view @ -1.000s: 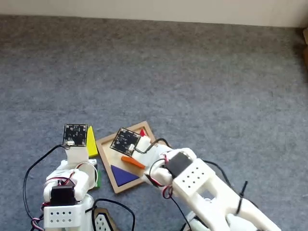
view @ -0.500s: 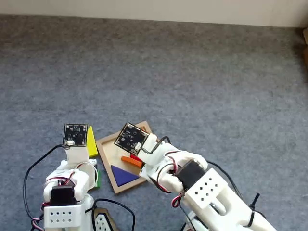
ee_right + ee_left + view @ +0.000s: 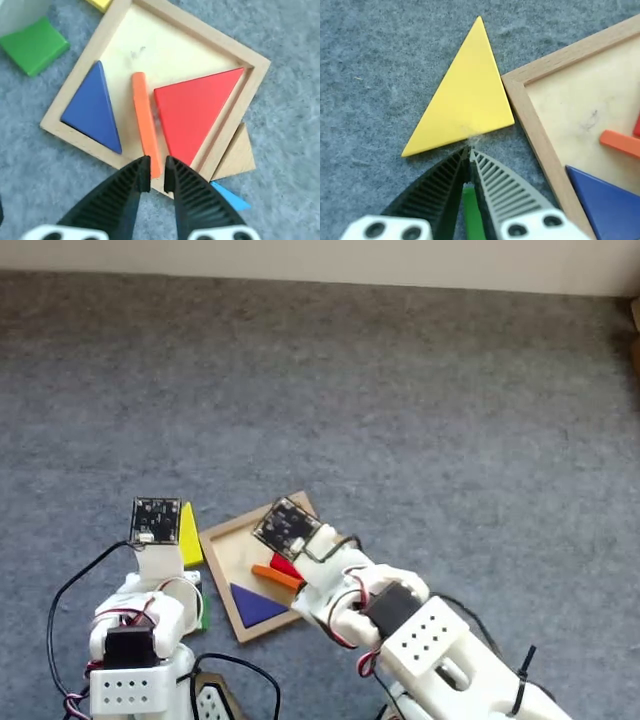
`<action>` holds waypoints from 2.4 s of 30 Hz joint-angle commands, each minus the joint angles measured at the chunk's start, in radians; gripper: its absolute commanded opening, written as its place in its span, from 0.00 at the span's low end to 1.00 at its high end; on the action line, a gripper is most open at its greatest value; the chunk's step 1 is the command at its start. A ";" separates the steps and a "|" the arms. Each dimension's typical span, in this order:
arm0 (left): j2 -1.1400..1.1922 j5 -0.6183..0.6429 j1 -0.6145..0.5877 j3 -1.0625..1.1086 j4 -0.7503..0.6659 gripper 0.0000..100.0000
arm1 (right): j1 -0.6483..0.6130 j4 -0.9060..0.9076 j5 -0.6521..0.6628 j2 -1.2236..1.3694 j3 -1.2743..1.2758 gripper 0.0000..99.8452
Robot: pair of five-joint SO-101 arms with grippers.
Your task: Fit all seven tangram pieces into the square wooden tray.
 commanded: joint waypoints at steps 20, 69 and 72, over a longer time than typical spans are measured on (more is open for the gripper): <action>-0.007 -0.009 -0.012 0.021 0.006 0.01 | 0.170 -0.053 -0.118 -0.028 0.018 0.05; -0.007 -0.009 -0.012 0.021 0.006 0.01 | -0.074 -0.288 -0.112 0.197 -0.012 0.05; -0.007 -0.009 -0.012 0.021 0.006 0.01 | -0.065 -0.254 -0.112 0.196 -0.015 0.05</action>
